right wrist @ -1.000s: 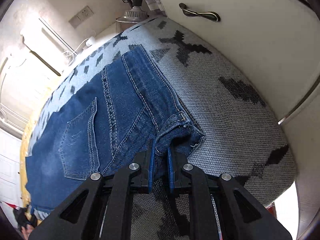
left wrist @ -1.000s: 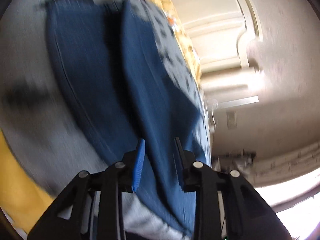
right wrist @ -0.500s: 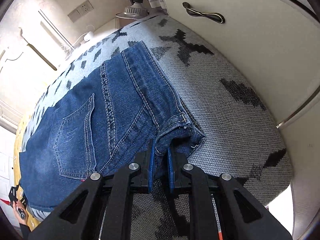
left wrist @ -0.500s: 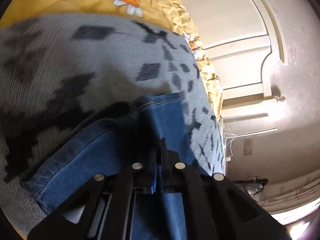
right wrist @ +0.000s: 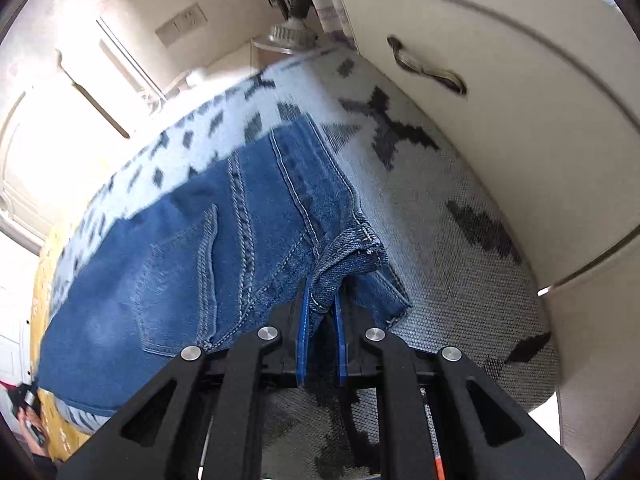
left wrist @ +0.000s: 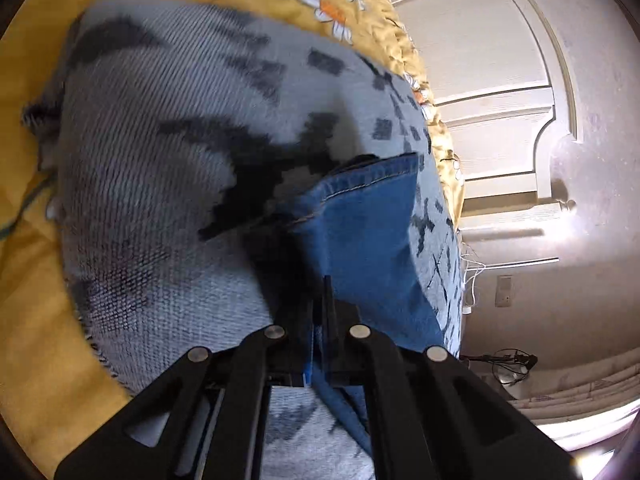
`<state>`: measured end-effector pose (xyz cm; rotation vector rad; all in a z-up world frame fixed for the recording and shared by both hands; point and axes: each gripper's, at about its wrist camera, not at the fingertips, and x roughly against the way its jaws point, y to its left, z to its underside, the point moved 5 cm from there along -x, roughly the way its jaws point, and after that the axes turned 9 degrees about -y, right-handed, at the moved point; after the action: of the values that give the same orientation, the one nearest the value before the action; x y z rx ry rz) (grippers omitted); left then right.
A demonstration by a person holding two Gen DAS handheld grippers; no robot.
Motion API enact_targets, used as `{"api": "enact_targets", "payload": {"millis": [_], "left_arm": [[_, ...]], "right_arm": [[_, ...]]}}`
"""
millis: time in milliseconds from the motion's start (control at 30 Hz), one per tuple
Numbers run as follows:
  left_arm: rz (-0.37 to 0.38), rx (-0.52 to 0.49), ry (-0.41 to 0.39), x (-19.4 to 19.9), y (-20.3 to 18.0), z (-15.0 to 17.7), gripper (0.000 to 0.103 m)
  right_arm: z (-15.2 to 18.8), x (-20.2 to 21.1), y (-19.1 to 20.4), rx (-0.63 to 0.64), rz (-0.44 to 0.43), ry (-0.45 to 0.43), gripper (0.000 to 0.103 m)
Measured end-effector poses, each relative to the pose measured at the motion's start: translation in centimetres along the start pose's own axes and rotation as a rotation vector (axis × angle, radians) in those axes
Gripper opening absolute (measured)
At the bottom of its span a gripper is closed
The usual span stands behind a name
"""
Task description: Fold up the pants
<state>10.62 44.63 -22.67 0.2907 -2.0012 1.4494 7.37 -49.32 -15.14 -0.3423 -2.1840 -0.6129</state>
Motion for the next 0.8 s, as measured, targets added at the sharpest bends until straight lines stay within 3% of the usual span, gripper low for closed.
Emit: {"api": "enact_targets", "payload": {"millis": [133, 367, 400, 433, 500, 667, 767, 800], "left_arm": [[0.037, 0.014, -0.010, 0.6, -0.3, -0.7, 0.003], [0.037, 0.037, 0.019, -0.2, 0.3, -0.9, 0.003], [0.038, 0.032, 0.010, 0.0, 0.4, -1.0, 0.013], [0.043, 0.040, 0.008, 0.3, 0.7, -1.0, 0.034], [0.103, 0.082, -0.002, 1.0, 1.2, -1.0, 0.037], [0.091, 0.022, -0.022, 2.2, 0.8, -0.7, 0.028], [0.048, 0.018, -0.053, 2.2, 1.5, -1.2, 0.001], [0.044, 0.042, -0.061, 2.4, 1.7, -1.4, 0.001]], "right_arm": [[0.1, 0.1, -0.2, -0.005, -0.013, 0.006, 0.011], [-1.1, 2.0, 0.4, -0.008, -0.044, -0.026, 0.011], [-1.1, 1.9, 0.4, -0.009, -0.044, -0.023, 0.011], [-1.1, 1.9, 0.4, -0.014, -0.046, -0.019, 0.011], [-1.1, 2.2, 0.3, -0.027, -0.060, -0.020, 0.011], [-0.7, 1.5, 0.4, -0.001, -0.039, -0.005, 0.011], [-0.4, 0.8, 0.2, -0.003, -0.027, 0.006, 0.011], [-0.4, 0.7, 0.2, -0.002, -0.026, 0.007, 0.011]]}}
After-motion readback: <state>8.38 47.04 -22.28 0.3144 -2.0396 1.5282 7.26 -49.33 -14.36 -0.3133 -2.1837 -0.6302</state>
